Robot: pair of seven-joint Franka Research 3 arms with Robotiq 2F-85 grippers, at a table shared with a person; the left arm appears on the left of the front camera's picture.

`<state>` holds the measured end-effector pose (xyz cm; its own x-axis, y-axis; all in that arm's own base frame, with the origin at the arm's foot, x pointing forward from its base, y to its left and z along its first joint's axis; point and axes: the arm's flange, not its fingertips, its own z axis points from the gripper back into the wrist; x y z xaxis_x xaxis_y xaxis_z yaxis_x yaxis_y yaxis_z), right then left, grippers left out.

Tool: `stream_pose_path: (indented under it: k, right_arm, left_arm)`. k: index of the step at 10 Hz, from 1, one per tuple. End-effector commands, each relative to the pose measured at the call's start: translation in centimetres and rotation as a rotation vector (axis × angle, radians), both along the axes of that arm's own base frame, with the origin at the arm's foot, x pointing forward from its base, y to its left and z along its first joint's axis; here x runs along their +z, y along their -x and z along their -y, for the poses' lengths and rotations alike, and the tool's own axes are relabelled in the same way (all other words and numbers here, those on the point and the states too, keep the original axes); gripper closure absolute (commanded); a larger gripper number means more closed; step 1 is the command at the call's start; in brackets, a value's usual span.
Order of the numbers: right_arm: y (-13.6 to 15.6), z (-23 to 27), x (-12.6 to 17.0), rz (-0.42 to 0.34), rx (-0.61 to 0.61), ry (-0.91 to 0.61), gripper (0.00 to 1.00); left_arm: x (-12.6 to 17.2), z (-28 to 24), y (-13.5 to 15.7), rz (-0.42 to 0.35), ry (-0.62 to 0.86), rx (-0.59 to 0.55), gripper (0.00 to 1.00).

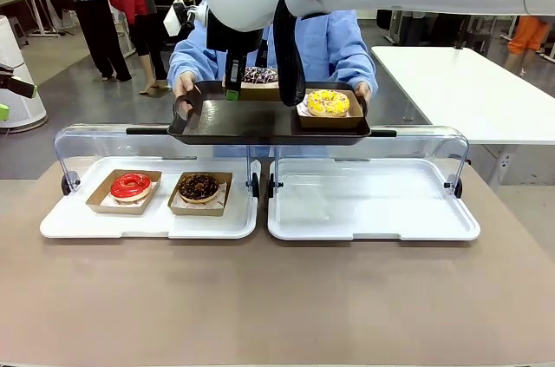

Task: Provide the desired donut to the person.
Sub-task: Place the picked Paper togo box onto the Handle tray extended by the person.

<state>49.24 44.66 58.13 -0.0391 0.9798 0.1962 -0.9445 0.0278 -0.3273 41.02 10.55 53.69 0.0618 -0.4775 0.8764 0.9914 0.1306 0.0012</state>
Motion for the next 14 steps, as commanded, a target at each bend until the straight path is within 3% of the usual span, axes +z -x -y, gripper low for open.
stream_pose_path:
  k: [1,4,11,14]
  right_arm:
    - [0.0,0.1,-0.1,0.009,0.007,-0.003,0.98]
    - [-0.2,-0.7,-0.9,-0.033,-0.045,0.009,0.98]
    - [-1.0,-1.0,-2.9,-0.081,-0.038,-0.015,0.98]
    - [-0.9,-0.8,-3.2,-0.093,-0.024,-0.013,0.17]
  left_arm:
    - [0.1,-0.1,0.1,0.002,0.005,-0.003,0.0]
    - [0.1,-0.1,0.1,0.002,0.005,-0.003,0.0]
    - [0.1,-0.1,0.1,0.002,0.005,-0.003,0.0]
    - [0.1,-0.1,0.1,0.002,0.005,-0.003,0.0]
